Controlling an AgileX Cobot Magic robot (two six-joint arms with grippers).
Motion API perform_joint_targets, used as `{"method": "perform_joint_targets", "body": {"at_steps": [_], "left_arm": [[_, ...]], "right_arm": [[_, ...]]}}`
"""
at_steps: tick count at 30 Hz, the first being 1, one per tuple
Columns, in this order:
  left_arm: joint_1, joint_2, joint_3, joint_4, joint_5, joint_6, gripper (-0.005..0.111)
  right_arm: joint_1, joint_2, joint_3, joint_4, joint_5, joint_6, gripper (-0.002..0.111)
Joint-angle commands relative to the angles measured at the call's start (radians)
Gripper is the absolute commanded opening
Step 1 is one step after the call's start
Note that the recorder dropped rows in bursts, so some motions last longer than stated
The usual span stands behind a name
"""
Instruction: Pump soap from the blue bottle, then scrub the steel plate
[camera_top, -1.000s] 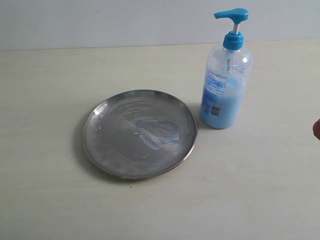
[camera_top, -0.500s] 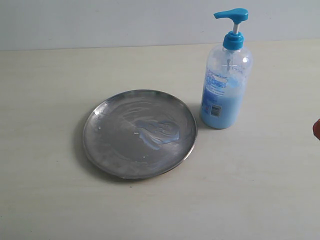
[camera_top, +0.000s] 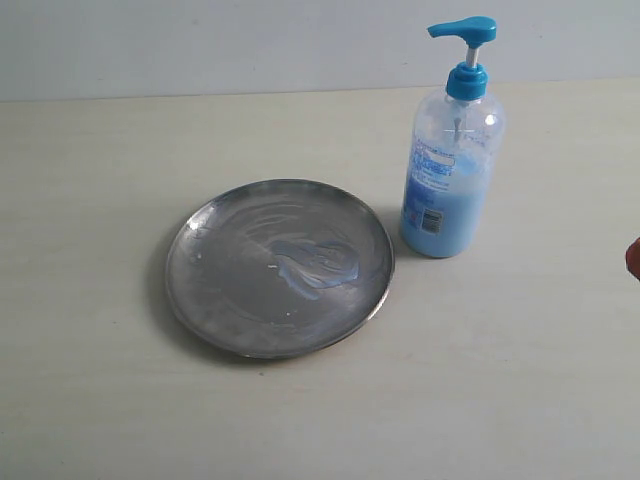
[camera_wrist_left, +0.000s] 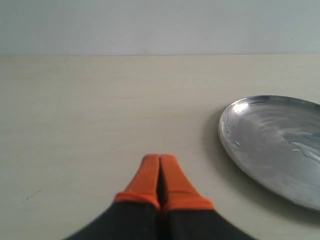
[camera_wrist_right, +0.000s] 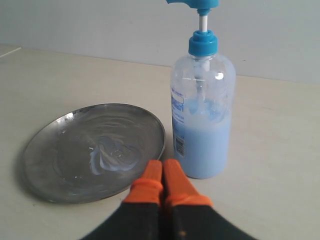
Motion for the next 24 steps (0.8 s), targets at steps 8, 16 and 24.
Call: {"method": "perform_joint_targets", "body": {"at_steps": [8,16,24], "left_arm": [[0.032,-0.005,0.002,-0.006,0.0,-0.081,0.001],[0.095,-0.005,0.002,-0.006,0.0,-0.079,0.001],[0.095,-0.005,0.002,-0.006,0.0,-0.077,0.001]], "right_arm": [[0.0,0.002,0.005,0.001,-0.008,0.001,0.0],[0.0,0.002,0.005,0.001,-0.008,0.001,0.0],[0.0,0.002,0.005,0.001,-0.008,0.001,0.0]]}}
